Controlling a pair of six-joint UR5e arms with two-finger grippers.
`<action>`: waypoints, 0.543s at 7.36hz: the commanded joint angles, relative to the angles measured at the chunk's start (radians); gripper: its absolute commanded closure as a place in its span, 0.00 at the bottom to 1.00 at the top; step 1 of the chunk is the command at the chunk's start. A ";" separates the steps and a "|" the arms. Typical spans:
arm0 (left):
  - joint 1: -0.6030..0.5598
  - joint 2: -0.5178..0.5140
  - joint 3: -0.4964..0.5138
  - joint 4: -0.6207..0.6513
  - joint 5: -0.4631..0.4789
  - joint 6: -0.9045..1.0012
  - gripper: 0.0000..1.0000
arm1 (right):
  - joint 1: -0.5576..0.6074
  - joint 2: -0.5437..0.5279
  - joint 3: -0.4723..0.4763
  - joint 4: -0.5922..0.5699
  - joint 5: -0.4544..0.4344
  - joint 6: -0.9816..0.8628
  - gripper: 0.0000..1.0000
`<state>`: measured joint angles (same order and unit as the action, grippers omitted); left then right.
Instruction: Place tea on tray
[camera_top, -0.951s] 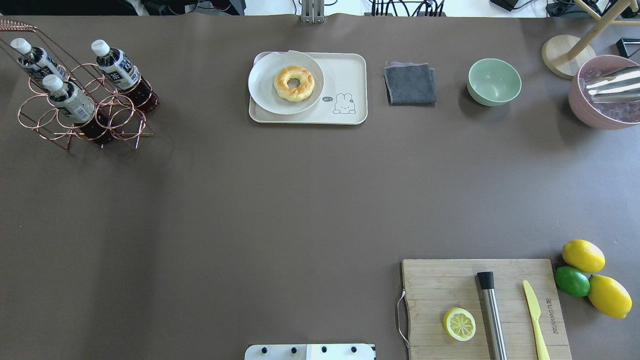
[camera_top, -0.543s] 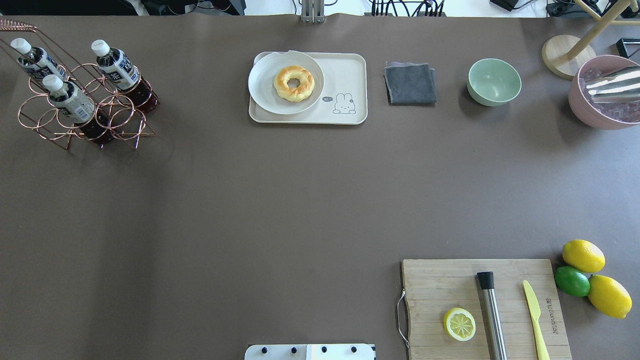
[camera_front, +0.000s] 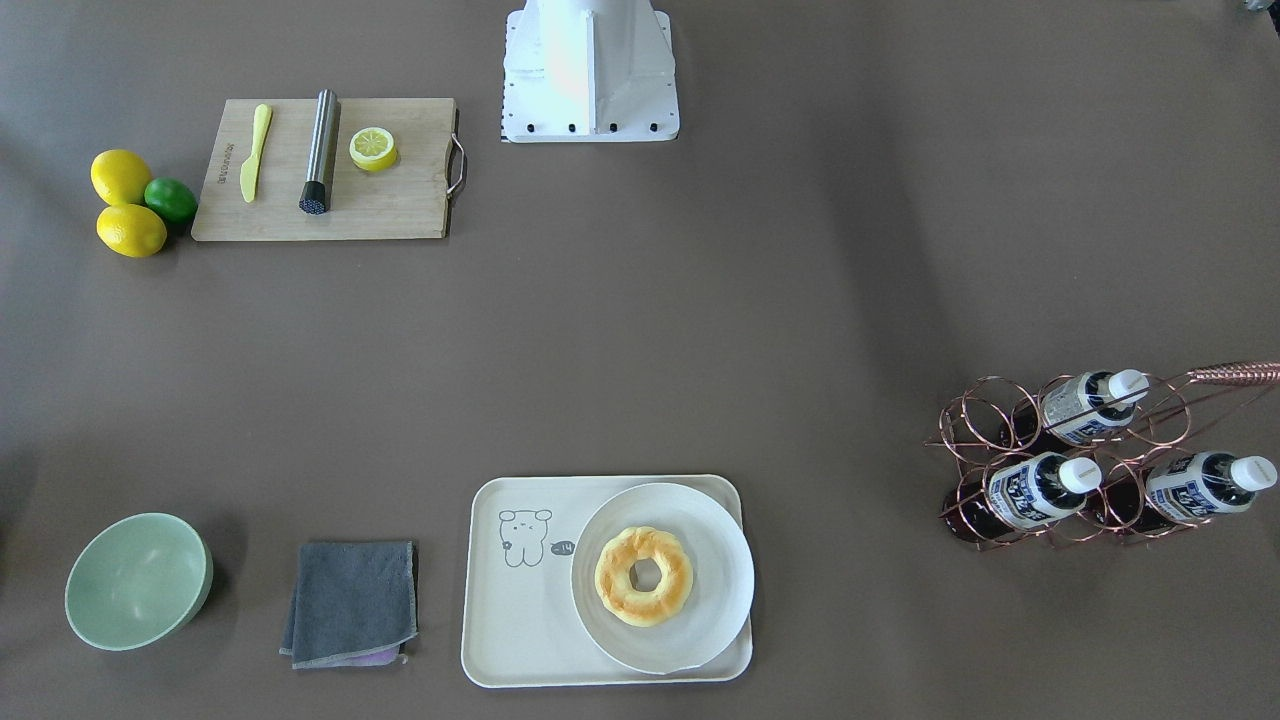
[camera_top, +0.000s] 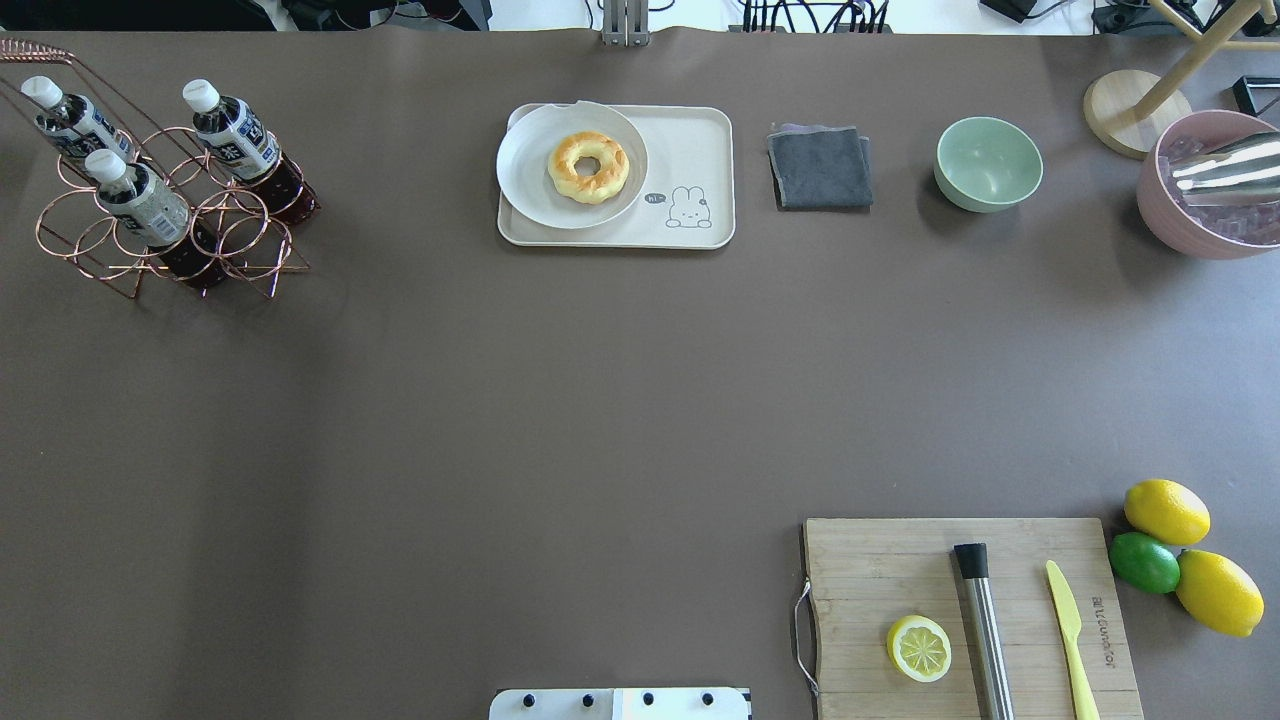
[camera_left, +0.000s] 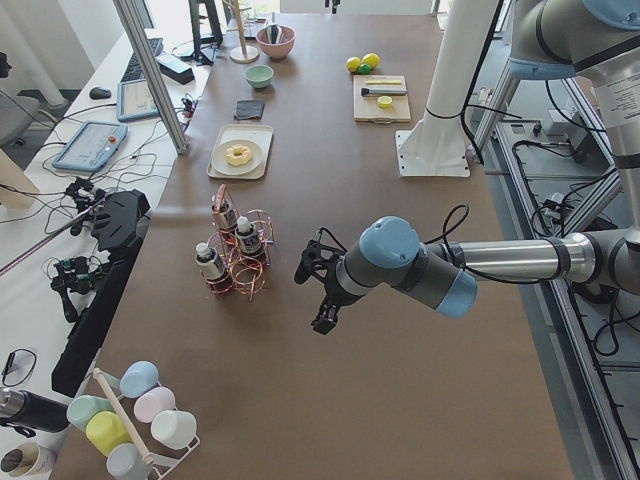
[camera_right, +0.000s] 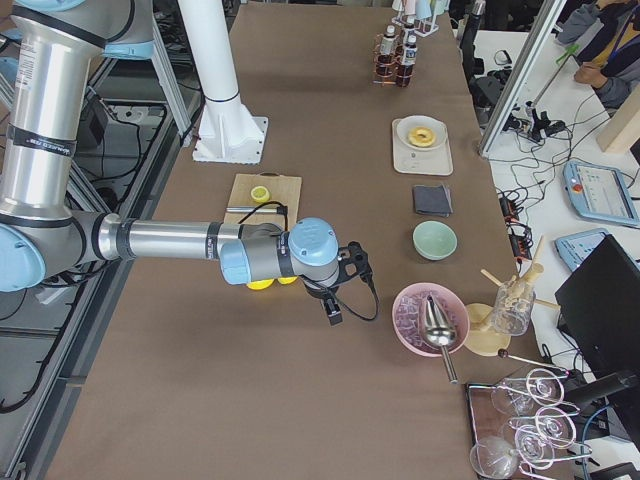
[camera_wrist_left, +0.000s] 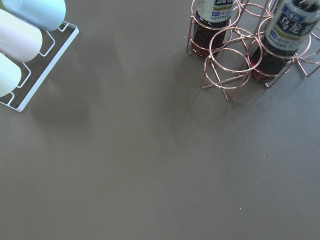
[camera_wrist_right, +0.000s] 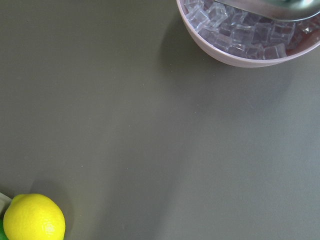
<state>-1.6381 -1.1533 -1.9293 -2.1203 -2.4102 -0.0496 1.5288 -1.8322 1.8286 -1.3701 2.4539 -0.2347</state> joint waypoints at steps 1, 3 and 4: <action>0.047 -0.008 -0.036 -0.099 0.008 -0.224 0.03 | -0.002 0.002 0.000 0.002 -0.006 0.009 0.00; 0.131 -0.066 -0.050 -0.104 0.081 -0.317 0.03 | -0.004 0.004 -0.002 0.000 -0.001 0.011 0.00; 0.174 -0.112 -0.048 -0.104 0.129 -0.391 0.03 | -0.004 0.002 0.000 0.002 0.004 0.026 0.00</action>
<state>-1.5359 -1.2034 -1.9741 -2.2184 -2.3549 -0.3384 1.5251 -1.8293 1.8275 -1.3690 2.4504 -0.2242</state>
